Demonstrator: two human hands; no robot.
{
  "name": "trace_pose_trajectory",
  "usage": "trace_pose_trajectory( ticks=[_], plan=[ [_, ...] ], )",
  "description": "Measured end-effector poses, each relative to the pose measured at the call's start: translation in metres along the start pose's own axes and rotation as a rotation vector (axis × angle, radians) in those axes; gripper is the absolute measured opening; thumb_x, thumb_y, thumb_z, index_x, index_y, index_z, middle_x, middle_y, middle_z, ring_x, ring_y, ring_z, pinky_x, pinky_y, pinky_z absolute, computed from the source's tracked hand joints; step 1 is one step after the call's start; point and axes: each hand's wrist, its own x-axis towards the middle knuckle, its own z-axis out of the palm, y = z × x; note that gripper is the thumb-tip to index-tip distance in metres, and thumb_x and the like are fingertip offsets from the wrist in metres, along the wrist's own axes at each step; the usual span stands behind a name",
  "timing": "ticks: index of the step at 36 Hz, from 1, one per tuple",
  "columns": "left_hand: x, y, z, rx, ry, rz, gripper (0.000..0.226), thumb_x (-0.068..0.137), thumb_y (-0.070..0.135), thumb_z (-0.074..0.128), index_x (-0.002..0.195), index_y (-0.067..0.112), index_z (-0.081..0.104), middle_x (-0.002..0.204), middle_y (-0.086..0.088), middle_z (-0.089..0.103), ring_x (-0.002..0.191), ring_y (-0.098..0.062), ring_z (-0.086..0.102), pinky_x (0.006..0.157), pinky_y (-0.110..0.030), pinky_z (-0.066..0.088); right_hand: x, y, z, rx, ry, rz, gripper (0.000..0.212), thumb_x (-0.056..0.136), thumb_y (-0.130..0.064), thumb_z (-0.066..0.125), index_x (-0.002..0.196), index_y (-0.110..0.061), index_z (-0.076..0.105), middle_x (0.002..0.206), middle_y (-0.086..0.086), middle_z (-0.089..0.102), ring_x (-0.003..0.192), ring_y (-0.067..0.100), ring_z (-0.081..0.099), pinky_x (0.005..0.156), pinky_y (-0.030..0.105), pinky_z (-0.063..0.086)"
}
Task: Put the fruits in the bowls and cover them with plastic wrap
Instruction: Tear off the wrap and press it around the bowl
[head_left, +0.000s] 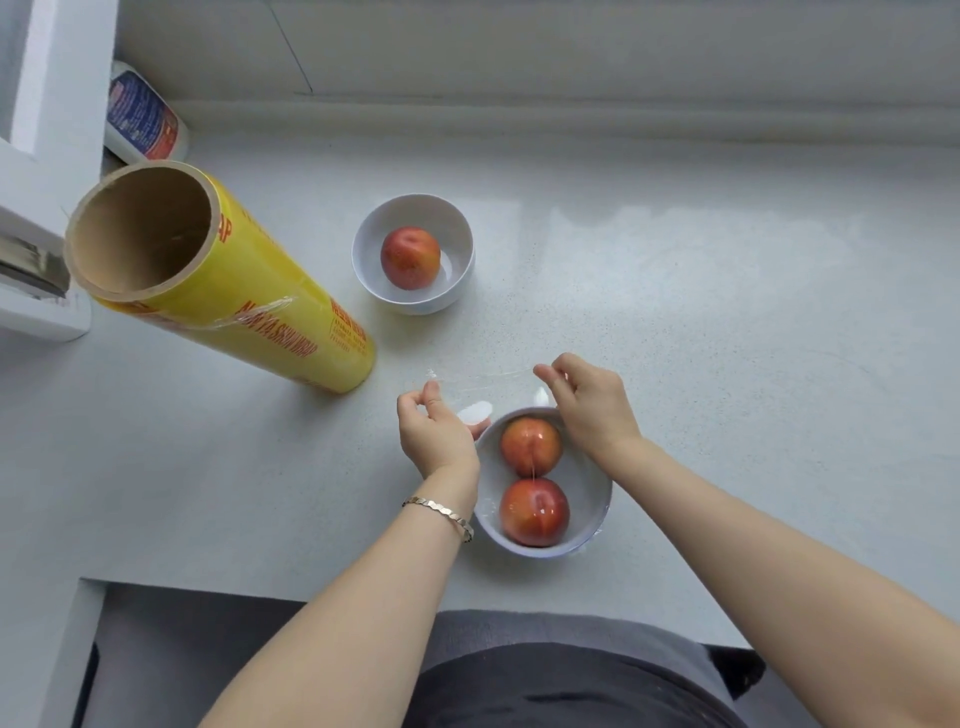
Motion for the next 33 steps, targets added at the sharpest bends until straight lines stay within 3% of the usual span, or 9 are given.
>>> trace_pose_trajectory(
  ticks=[5, 8, 11, 13, 18, 22, 25, 29, 33],
  plan=[
    [0.004, 0.000, 0.000, 0.105, 0.009, -0.055, 0.032, 0.094, 0.026, 0.051, 0.066, 0.015, 0.040, 0.065, -0.007, 0.047, 0.030, -0.013, 0.049, 0.037, -0.021, 0.039, 0.004, 0.004, 0.000, 0.138, -0.089, 0.251, 0.034, 0.086, -0.029, 0.061, 0.061, -0.007, 0.058, 0.056, 0.000, 0.052, 0.063, 0.017, 0.048, 0.058, 0.026, 0.034],
    [0.010, -0.006, -0.002, 0.228, -0.036, -0.062, 0.033, 0.088, 0.018, 0.053, 0.060, 0.013, 0.037, 0.056, -0.005, 0.043, 0.041, -0.020, 0.046, 0.037, -0.020, 0.032, 0.007, 0.009, -0.002, 0.317, -0.191, 0.474, 0.038, 0.081, -0.025, 0.068, 0.050, -0.014, 0.048, 0.041, -0.010, 0.050, 0.052, 0.011, 0.043, 0.052, 0.024, 0.032],
    [0.020, -0.014, -0.005, 0.425, -0.188, -0.070, 0.036, 0.081, 0.011, 0.058, 0.055, 0.016, 0.033, 0.054, -0.001, 0.034, 0.051, -0.018, 0.031, 0.040, -0.022, 0.027, 0.009, 0.010, -0.005, 0.371, -0.279, 0.585, 0.044, 0.076, -0.025, 0.073, 0.050, -0.016, 0.040, 0.047, -0.001, 0.039, 0.048, 0.013, 0.035, 0.046, 0.022, 0.028],
    [0.023, -0.010, -0.009, 0.581, -0.339, -0.033, 0.030, 0.078, 0.019, 0.064, 0.060, 0.016, 0.041, 0.058, -0.001, 0.045, 0.056, -0.020, 0.042, 0.051, -0.024, 0.035, 0.009, 0.008, -0.009, 0.331, -0.340, 0.619, 0.042, 0.074, -0.031, 0.075, 0.053, -0.018, 0.042, 0.052, 0.000, 0.040, 0.046, 0.014, 0.035, 0.044, 0.022, 0.027],
    [0.031, 0.010, -0.030, 1.138, -0.474, 0.367, 0.041, 0.079, 0.051, 0.065, 0.090, 0.015, 0.049, 0.084, -0.001, 0.059, 0.083, -0.027, 0.056, 0.066, -0.030, 0.036, 0.000, 0.011, -0.026, 0.461, -0.324, 0.731, 0.048, 0.087, -0.056, 0.049, 0.076, -0.010, 0.061, 0.056, 0.002, 0.041, 0.049, 0.014, 0.037, 0.051, 0.023, 0.031],
    [0.026, 0.019, -0.045, 1.087, -0.402, 0.597, 0.041, 0.083, 0.040, 0.065, 0.109, 0.011, 0.052, 0.094, -0.011, 0.062, 0.095, -0.031, 0.055, 0.072, -0.036, 0.041, -0.016, 0.020, -0.043, 0.535, -0.405, 0.698, 0.042, 0.091, -0.049, 0.044, 0.083, -0.011, 0.061, 0.069, 0.002, 0.052, 0.061, 0.011, 0.050, 0.059, 0.017, 0.048],
    [0.004, 0.019, -0.051, 0.922, -0.454, 0.796, 0.050, 0.079, 0.032, 0.072, 0.118, 0.005, 0.056, 0.111, -0.016, 0.056, 0.111, -0.033, 0.049, 0.092, -0.044, 0.044, -0.027, 0.024, -0.046, 0.513, -0.454, 0.598, 0.030, 0.092, -0.040, 0.049, 0.084, -0.015, 0.063, 0.079, 0.000, 0.059, 0.071, 0.009, 0.056, 0.069, 0.019, 0.049],
    [-0.042, 0.011, -0.052, 1.051, -0.877, 0.807, 0.118, 0.063, 0.055, 0.075, 0.148, 0.009, 0.008, 0.155, -0.002, 0.003, 0.145, -0.019, -0.001, 0.117, -0.031, 0.003, -0.032, 0.022, -0.043, 0.544, -0.430, 0.511, 0.018, 0.089, -0.030, 0.058, 0.088, -0.012, 0.063, 0.083, 0.000, 0.061, 0.077, 0.011, 0.057, 0.071, 0.018, 0.048],
    [-0.063, -0.005, -0.044, 1.372, -0.879, 0.887, 0.148, 0.052, 0.075, 0.067, 0.138, 0.010, -0.033, 0.150, -0.001, -0.033, 0.137, -0.022, -0.032, 0.115, -0.043, -0.014, -0.033, 0.017, -0.039, 0.497, -0.405, 0.466, 0.016, 0.089, -0.028, 0.059, 0.085, -0.012, 0.061, 0.084, -0.001, 0.061, 0.078, 0.011, 0.055, 0.074, 0.021, 0.045]
  ],
)
